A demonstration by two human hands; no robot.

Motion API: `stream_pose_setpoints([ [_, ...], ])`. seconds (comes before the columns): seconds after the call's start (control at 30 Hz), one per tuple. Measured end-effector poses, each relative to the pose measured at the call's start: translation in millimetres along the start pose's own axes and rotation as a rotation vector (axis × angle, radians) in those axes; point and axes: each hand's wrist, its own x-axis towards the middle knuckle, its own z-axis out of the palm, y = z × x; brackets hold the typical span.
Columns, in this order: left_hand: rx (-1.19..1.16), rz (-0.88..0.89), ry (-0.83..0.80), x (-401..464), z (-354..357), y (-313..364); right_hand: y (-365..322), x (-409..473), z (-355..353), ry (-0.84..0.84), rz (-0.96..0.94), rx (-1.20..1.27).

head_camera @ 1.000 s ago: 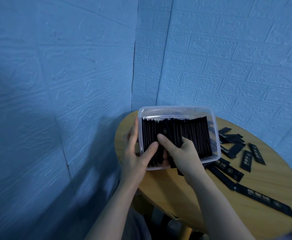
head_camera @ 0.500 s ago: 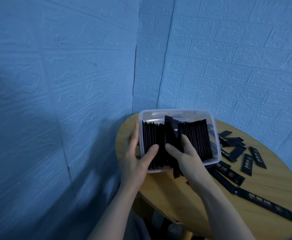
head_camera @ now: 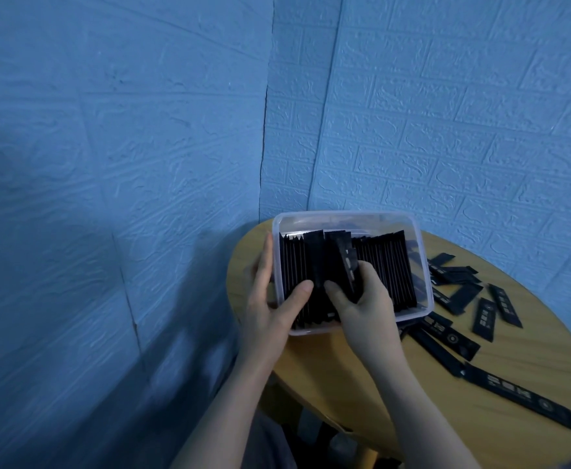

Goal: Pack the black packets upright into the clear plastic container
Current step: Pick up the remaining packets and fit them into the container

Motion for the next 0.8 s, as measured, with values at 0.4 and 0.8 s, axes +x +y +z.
stream_pose_setpoints([
  [0.4,-0.023,-0.012,0.000,1.1,0.2,-0.9,-1.5,-2.0,-2.0,-0.128,0.019,0.116],
  [0.8,-0.029,0.002,-0.016,2.6,-0.3,-0.7,-6.8,1.7,-3.2,-0.204,0.075,0.219],
])
